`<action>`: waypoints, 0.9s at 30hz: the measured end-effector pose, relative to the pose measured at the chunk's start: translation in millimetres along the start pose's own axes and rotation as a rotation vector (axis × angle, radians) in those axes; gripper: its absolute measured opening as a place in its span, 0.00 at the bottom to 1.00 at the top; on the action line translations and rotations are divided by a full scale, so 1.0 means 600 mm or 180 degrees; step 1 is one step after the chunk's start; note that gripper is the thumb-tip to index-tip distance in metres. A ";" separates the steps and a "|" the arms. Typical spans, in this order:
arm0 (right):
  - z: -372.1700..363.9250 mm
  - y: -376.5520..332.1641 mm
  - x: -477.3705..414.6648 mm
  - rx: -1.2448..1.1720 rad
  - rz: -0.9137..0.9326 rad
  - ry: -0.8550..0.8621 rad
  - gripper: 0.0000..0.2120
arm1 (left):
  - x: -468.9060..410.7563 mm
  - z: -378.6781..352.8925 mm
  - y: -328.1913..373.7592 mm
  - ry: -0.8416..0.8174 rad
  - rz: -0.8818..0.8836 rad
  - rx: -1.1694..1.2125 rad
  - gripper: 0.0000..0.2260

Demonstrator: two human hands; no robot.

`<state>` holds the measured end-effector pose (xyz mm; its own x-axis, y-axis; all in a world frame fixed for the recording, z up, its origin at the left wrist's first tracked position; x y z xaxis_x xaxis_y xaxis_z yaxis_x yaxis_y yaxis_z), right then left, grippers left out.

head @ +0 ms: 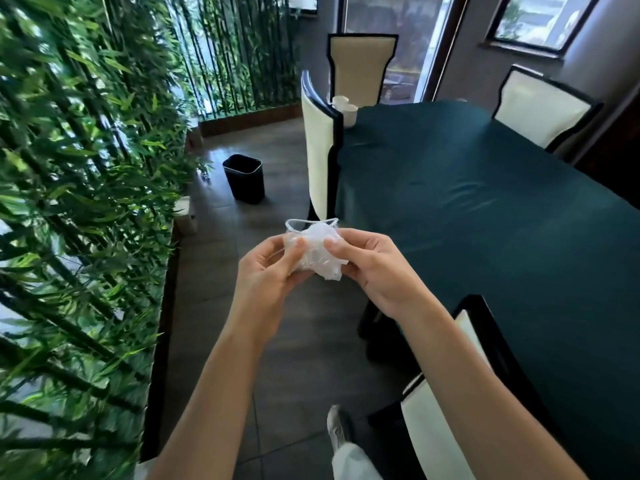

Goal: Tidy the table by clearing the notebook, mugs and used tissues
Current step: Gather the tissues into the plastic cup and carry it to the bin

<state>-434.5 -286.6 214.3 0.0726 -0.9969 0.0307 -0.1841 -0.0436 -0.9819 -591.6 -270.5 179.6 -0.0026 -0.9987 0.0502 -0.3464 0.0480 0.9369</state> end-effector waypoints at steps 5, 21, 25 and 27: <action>0.031 0.012 -0.112 -0.0032 -0.0008 -0.0013 0.14 | -0.109 -0.011 -0.009 0.0124 -0.0032 -0.0013 0.09; 0.022 0.039 -0.597 -0.0460 -0.0427 -0.0456 0.18 | -0.535 0.032 0.003 0.0641 0.0170 0.0412 0.09; -0.024 0.068 -0.753 -0.0435 -0.0512 -0.0367 0.19 | -0.677 0.097 0.016 0.0847 0.0241 0.0355 0.08; -0.054 0.075 -0.833 -0.0455 -0.0481 -0.0395 0.20 | -0.756 0.130 0.033 0.0881 0.0212 0.0336 0.07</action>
<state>-510.9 207.6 160.5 0.2281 -0.9630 0.1435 -0.2981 -0.2094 -0.9313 -670.3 182.7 148.7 0.2223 -0.9507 0.2163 -0.4498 0.0969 0.8879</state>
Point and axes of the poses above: each hand's wrist, its own x-axis away from the middle knuckle, its own z-axis out of the back of the hand, y = z × x, the point moved 9 cm from there along -x, towards the middle knuckle, and after that the axes turned 6 degrees about y, right-handed, at the moved point
